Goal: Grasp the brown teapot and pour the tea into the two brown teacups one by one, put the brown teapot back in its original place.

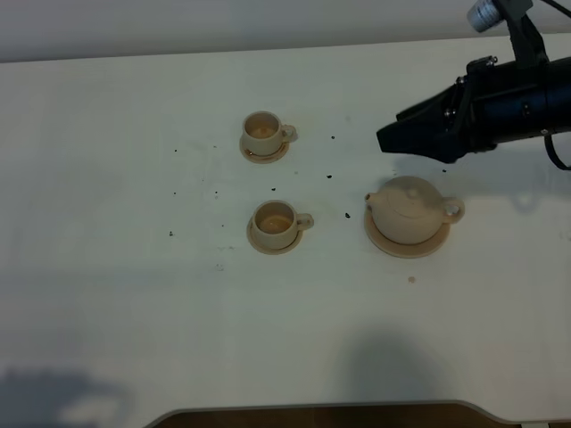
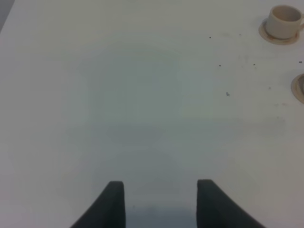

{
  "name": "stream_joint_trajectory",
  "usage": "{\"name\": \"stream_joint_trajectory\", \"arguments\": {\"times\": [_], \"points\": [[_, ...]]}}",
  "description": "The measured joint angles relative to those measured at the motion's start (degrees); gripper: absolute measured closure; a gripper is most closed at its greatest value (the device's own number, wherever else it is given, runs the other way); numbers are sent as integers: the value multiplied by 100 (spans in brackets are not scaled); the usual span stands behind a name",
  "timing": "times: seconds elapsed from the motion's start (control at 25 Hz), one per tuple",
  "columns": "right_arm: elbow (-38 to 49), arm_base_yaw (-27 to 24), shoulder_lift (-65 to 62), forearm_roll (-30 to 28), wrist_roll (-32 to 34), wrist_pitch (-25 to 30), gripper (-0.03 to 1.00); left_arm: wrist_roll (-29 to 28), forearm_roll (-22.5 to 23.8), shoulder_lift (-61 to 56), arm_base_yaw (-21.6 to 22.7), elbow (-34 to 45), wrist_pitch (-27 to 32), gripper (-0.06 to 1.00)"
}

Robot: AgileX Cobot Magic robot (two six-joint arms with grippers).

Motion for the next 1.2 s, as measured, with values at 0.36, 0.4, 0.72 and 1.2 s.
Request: {"name": "stream_joint_trajectory", "arguments": {"times": [0.36,0.4,0.72,1.2], "points": [[-1241,1291,0,-2063,347,-800,48,6,0,0,0,0,0,58],[-1378,1421,0,-2472,637,-811,48,6,0,0,0,0,0,58],[-1942,1726,437,-5236,1979,-495,48,6,0,0,0,0,0,58],[-3527,1124,2107,-5931,1989,1711,48,1,0,0,0,0,0,58]]}}
